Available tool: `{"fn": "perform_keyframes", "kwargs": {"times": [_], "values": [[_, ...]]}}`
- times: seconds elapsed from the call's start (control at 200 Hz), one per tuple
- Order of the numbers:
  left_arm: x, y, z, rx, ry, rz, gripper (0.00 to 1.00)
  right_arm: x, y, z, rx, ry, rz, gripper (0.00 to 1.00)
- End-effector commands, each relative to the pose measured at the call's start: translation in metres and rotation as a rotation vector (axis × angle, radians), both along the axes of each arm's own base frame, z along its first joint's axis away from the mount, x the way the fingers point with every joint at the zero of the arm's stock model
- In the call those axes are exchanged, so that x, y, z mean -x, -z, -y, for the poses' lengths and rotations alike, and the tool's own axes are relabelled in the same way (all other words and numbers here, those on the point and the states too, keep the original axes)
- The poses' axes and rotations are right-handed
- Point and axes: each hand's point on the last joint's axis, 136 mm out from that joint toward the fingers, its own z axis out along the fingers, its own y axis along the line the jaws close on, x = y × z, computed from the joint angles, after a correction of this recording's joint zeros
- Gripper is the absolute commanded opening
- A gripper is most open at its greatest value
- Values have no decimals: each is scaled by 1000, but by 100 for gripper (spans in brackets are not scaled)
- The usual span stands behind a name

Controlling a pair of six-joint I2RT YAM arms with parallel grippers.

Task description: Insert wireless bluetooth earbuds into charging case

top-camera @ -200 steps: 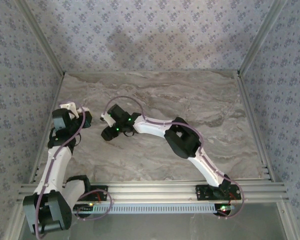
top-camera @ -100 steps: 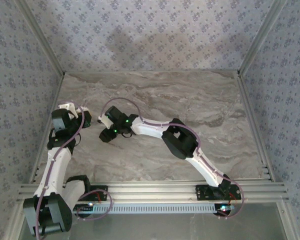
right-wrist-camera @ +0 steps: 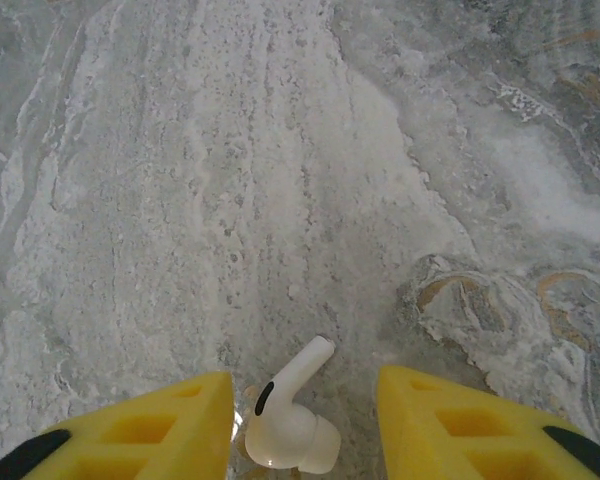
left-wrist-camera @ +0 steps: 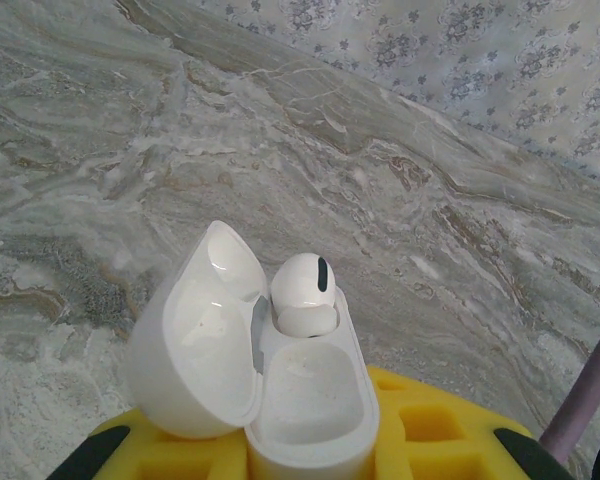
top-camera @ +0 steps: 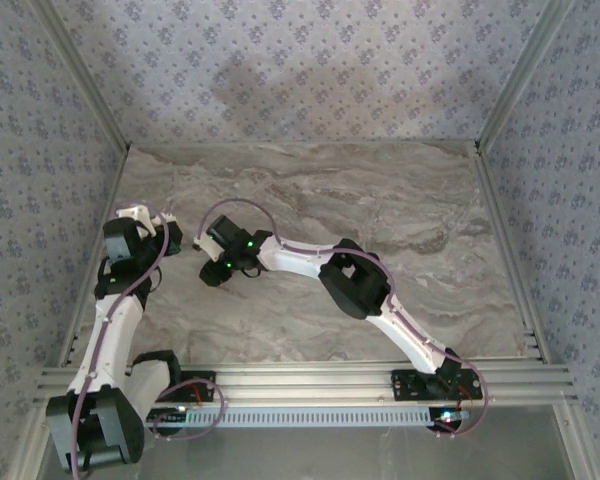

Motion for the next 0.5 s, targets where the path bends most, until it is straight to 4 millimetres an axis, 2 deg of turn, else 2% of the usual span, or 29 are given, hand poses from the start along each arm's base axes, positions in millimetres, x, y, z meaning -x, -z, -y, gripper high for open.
{"fn": "perform_keyframes", "kwargs": {"times": [0.0, 0.175, 0.315, 0.495], "values": [[-2, -8, -2, -3, -7, 40, 11, 12, 20, 18, 115, -13, -10, 38], [-3, -8, -2, -8, -3, 38, 11, 17, 11, 33, 144, -40, 16, 31], [-2, -7, -1, -9, 3, 35, 11, 24, 2, 58, 168, -77, 20, 28], [-1, -5, 0, -12, 8, 30, 11, 23, -13, 96, 176, -69, 12, 25]]}}
